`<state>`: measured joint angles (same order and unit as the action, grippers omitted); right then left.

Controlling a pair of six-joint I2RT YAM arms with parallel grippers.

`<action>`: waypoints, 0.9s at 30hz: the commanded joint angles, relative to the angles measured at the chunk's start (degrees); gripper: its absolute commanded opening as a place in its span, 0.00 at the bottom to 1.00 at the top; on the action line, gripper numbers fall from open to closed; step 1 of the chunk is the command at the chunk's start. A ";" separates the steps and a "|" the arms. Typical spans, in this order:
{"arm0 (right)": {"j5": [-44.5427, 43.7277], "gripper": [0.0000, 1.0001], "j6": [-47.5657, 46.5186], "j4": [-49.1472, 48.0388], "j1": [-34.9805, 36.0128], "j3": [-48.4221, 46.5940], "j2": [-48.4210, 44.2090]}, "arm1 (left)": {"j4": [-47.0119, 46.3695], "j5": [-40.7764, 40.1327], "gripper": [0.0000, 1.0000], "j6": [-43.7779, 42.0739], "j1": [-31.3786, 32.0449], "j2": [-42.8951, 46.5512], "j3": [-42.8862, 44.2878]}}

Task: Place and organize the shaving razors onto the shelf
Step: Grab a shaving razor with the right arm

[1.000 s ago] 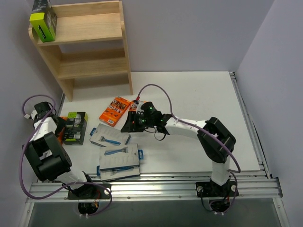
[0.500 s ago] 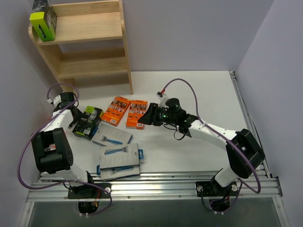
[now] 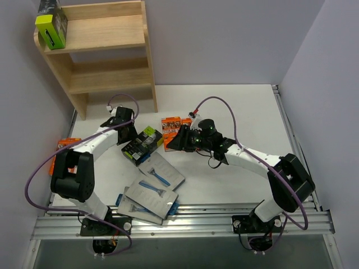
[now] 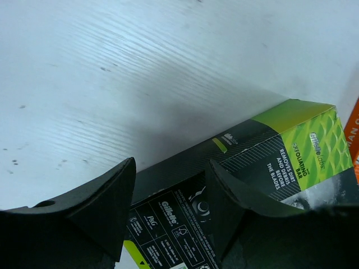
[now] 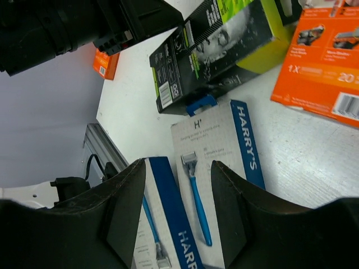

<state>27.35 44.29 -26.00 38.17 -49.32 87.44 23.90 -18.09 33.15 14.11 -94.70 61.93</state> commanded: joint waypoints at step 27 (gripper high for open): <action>-7.49 0.66 2.28 -1.59 4.01 -18.53 23.12 | 8.71 12.89 0.65 -6.78 -9.80 -5.32 9.70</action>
<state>21.17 44.42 -24.88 41.74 -64.62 108.53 34.11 -8.23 26.74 4.08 -98.65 70.85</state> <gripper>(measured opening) 0.682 0.655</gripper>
